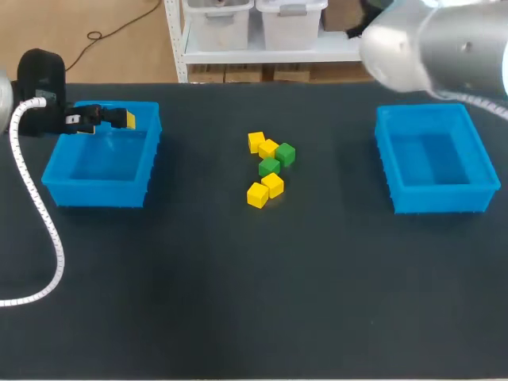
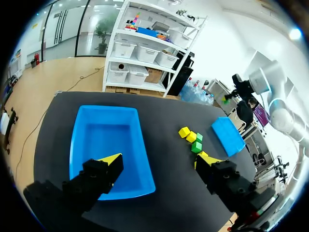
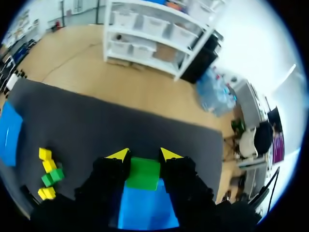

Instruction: Put the green cubes in the right bin and the yellow cubes in the left bin.

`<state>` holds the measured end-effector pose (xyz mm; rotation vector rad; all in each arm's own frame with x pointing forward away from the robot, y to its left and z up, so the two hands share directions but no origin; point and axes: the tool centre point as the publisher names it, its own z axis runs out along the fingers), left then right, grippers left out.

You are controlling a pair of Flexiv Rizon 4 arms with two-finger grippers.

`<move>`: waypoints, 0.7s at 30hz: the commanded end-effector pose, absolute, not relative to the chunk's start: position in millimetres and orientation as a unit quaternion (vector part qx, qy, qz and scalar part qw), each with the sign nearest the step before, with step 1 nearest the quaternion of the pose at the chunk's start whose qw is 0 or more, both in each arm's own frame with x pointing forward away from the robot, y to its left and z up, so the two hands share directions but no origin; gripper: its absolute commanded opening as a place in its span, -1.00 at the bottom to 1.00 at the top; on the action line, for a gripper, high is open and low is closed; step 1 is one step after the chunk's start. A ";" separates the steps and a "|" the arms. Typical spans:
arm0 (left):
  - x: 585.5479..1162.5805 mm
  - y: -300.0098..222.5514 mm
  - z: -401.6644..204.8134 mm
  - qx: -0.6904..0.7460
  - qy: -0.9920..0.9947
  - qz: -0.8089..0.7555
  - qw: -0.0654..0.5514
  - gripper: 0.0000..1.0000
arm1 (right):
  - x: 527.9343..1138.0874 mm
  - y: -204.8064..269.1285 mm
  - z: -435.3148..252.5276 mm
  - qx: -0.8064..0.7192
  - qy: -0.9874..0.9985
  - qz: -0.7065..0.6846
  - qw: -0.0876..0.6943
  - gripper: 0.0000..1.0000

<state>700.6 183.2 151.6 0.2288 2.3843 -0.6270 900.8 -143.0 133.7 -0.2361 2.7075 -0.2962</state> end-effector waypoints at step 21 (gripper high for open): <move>700.0 184.4 150.2 0.088 0.908 -0.242 0.329 1.00 | 740.2 -196.3 48.0 0.028 0.982 -0.084 0.169 -1.00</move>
